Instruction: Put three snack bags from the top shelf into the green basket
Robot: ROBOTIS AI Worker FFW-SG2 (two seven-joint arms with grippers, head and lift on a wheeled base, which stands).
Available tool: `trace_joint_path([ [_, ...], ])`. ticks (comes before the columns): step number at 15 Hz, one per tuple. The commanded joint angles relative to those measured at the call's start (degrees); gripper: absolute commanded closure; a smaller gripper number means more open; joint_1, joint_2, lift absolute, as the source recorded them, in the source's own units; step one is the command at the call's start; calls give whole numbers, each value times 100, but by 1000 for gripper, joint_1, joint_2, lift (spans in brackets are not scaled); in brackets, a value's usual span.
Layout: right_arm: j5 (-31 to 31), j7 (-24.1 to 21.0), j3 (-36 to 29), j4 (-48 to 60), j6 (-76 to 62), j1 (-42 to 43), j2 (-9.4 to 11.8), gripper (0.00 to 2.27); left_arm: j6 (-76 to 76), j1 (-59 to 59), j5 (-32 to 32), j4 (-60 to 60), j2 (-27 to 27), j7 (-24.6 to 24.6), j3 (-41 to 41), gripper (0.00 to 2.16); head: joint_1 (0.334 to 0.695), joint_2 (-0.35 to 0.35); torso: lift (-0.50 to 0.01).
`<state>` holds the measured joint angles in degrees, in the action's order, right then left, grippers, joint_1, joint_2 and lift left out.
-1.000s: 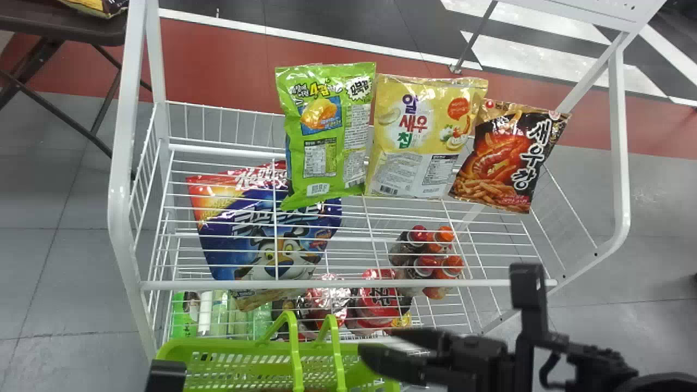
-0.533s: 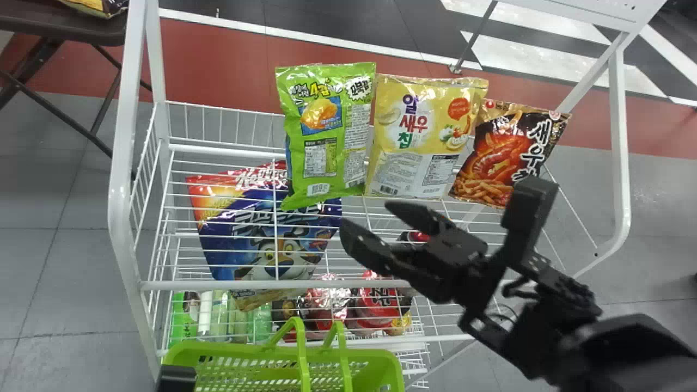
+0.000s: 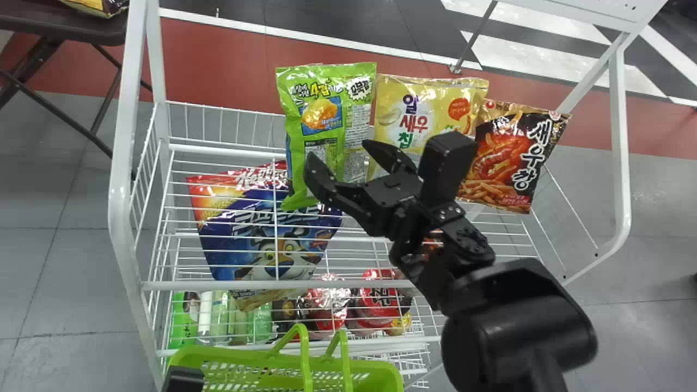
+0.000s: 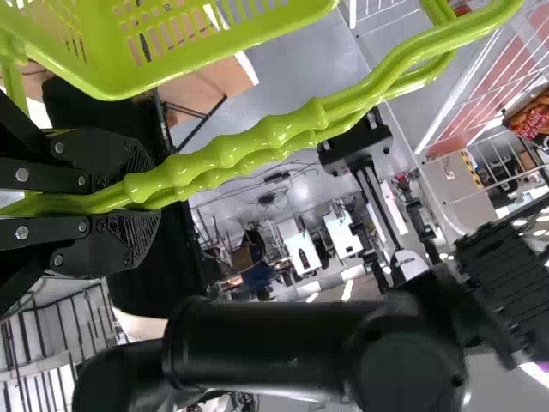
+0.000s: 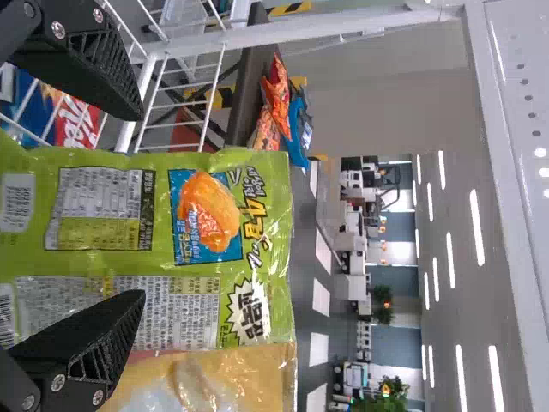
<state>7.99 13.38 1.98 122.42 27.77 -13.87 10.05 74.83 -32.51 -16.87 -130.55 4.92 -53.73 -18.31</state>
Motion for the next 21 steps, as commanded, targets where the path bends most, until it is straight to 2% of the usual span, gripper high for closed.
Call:
trace_joint_path([
  [1,-26,-64,118,-579,-21,473,-20,83,19,34,-9,38,9,-6,3,2142,695,-350,-48],
  [4,0,-64,127,-1036,32,833,-64,144,37,122,-45,135,17,-14,3,2142,695,-350,-48],
  [5,80,-29,127,-1106,85,886,-64,211,37,149,-45,143,26,-23,3,2142,695,-350,-48],
  [6,97,42,136,-1142,172,956,-64,414,37,166,-53,170,26,-32,3,2142,695,-350,-48],
  [7,88,86,171,-1177,208,1009,-64,701,37,175,-62,170,35,-32,12,2142,695,-350,-48],
  [9,141,138,197,-1150,419,1026,-64,2088,72,210,-62,179,35,-14,3,2142,695,-350,-48],
  [10,176,253,189,-1106,559,982,-55,2246,89,236,-71,179,35,-14,3,2142,695,-350,-48],
  [16,334,428,162,-184,823,666,6,2246,142,289,-71,179,35,3,-6,2142,695,-350,-48],
  [19,519,560,101,748,1333,183,41,2246,142,289,-80,187,35,3,12,2142,695,-350,-48],
  [21,809,745,-180,1460,2018,-186,76,2246,72,280,-133,222,35,-50,82,2142,695,-350,-48],
])
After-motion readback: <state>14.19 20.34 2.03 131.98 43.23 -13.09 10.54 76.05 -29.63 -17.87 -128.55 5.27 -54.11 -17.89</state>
